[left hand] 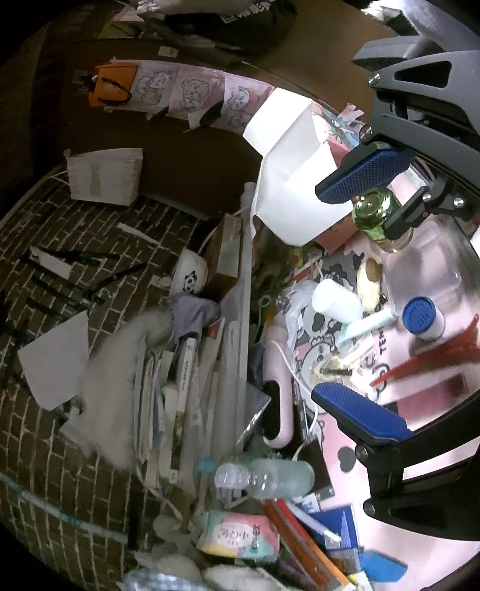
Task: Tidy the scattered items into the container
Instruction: 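Carry the green jar into the white box and open the right gripper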
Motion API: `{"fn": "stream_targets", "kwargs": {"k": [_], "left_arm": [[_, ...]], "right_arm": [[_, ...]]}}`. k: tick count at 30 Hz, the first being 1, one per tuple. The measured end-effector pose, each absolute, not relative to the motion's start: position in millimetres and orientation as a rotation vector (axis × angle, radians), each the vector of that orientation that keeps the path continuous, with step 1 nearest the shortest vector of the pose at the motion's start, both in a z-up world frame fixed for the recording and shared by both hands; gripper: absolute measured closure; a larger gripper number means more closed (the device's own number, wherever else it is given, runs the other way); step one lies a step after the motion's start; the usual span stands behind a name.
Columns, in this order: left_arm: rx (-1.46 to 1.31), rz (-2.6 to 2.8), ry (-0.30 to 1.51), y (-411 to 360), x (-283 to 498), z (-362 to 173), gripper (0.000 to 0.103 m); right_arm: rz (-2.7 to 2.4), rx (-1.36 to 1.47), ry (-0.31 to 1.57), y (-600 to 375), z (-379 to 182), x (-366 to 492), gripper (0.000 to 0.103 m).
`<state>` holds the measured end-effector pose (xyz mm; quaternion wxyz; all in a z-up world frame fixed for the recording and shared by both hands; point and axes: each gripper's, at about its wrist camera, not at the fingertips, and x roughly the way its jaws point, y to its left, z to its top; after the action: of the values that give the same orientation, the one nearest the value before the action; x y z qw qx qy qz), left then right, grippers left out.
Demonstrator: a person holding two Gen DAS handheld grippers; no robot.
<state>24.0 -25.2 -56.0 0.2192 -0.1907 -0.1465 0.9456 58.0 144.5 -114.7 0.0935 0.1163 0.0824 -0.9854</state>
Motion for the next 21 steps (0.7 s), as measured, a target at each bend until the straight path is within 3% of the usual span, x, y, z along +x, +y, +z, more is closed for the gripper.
{"fn": "stream_targets", "kwargs": {"k": [11, 21], "left_arm": [[-0.503, 2.658, -0.453, -51, 36, -57, 0.006], [-0.511, 2.643, -0.446, -48, 34, -57, 0.006]], "right_arm": [[-2.831, 0.237, 0.275, 128, -77, 57, 0.058], [-3.092, 0.317, 0.28, 208, -12, 12, 0.058]]}}
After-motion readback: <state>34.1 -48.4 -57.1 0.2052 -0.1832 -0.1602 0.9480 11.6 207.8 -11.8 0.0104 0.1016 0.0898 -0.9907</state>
